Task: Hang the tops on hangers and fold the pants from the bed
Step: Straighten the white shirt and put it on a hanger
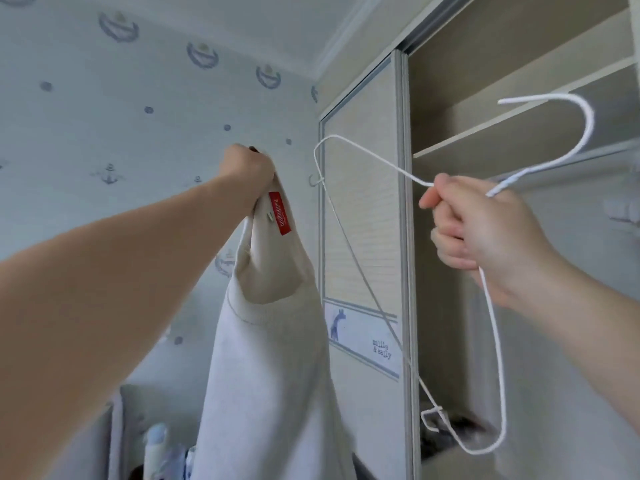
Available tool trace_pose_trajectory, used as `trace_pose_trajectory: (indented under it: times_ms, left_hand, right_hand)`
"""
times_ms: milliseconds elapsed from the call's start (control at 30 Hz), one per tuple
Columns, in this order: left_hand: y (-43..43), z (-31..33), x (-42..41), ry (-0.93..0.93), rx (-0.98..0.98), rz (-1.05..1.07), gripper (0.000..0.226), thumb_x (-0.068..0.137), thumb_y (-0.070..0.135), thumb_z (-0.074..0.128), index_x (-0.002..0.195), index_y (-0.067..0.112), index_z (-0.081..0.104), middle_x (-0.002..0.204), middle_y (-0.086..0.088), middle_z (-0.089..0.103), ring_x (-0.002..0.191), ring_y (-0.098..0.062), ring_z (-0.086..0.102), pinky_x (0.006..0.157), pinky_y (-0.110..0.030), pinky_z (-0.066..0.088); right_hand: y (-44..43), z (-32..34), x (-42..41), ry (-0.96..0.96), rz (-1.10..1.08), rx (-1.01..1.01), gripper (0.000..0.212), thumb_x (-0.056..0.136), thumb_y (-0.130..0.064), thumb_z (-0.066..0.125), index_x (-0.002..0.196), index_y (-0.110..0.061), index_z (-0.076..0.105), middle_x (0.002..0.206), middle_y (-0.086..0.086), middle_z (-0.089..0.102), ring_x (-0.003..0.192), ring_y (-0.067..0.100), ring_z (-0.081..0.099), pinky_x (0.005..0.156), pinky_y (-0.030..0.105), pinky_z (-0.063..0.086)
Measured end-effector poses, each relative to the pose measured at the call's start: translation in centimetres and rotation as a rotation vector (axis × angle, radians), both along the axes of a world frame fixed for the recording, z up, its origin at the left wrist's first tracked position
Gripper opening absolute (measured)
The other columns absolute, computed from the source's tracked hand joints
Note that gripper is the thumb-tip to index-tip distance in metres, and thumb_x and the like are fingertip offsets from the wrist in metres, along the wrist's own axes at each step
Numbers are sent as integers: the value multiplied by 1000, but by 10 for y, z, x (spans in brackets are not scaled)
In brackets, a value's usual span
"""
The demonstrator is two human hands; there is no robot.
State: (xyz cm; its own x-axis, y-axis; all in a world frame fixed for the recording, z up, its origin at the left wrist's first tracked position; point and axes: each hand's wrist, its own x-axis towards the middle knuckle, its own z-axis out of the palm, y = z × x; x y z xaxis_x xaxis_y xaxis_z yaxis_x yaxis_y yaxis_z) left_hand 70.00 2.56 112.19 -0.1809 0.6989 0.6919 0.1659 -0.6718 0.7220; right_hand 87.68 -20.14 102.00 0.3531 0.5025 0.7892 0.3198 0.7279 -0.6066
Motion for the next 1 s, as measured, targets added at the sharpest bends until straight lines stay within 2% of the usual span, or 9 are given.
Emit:
trace_pose_trajectory:
  times_ms: [133, 300, 433, 500, 600, 700, 800, 900, 1000]
  left_hand:
    - [-4, -18, -73, 145, -13, 171, 22, 98, 12, 38, 79, 10, 50, 77, -3, 51, 74, -23, 51, 64, -30, 41]
    - [-9, -50, -161, 472, -24, 421, 30, 96, 6, 38, 67, 11, 46, 70, -5, 49, 70, -26, 48, 55, -30, 32]
    - [-8, -85, -234, 652, -100, 554, 33, 95, 6, 37, 64, 13, 46, 70, -5, 51, 60, -20, 46, 51, -28, 30]
    - [-7, -104, -270, 710, -144, 595, 32, 92, 4, 37, 64, 14, 47, 72, -5, 52, 59, -19, 44, 50, -27, 29]
    - [-6, -135, -319, 762, -220, 610, 27, 90, 2, 38, 73, 7, 58, 80, -10, 59, 64, -23, 48, 52, -27, 34]
    - [-5, -169, -361, 786, -289, 588, 27, 87, 1, 40, 86, 1, 66, 85, -14, 63, 71, -26, 50, 62, -31, 40]
    - [-13, -207, -393, 828, -328, 550, 32, 85, 2, 41, 91, 5, 73, 88, -12, 69, 76, -28, 56, 60, -30, 44]
    - [-21, -245, -420, 854, -369, 505, 34, 84, 1, 41, 93, 5, 73, 90, -13, 71, 80, -29, 58, 65, -34, 49]
    - [-29, -284, -445, 876, -443, 501, 26, 84, 5, 41, 88, 5, 67, 82, -14, 66, 72, -30, 53, 61, -32, 42]
  right_hand:
    - [10, -15, -44, -26, 160, -33, 35, 106, -22, 46, 74, -11, 56, 48, -2, 23, 36, 11, 16, 39, 13, 16]
    - [38, -55, -104, -42, 381, -93, 39, 104, -23, 48, 68, -16, 61, 50, -3, 23, 39, 12, 16, 42, 13, 18]
    - [71, -102, -157, -58, 518, -163, 35, 101, -26, 50, 71, -13, 60, 51, -3, 23, 40, 12, 16, 44, 13, 19]
    - [84, -126, -186, -74, 567, -206, 34, 94, -35, 55, 72, -11, 60, 50, -3, 24, 41, 12, 16, 44, 14, 19]
    - [101, -164, -225, -71, 640, -269, 37, 81, -46, 58, 72, -10, 60, 50, -2, 25, 40, 13, 17, 42, 14, 20]
    - [113, -203, -259, -45, 704, -321, 36, 81, -44, 58, 71, -9, 60, 49, -1, 25, 40, 13, 18, 42, 13, 21]
    - [119, -236, -294, -64, 743, -363, 35, 82, -44, 57, 70, -11, 59, 47, -2, 25, 39, 12, 20, 41, 13, 21]
    - [120, -265, -325, -132, 716, -384, 34, 85, -44, 54, 69, -15, 60, 45, -3, 26, 40, 12, 21, 41, 16, 22]
    - [122, -293, -351, -159, 716, -437, 35, 83, -46, 53, 70, -14, 60, 46, -3, 26, 42, 13, 22, 42, 19, 22]
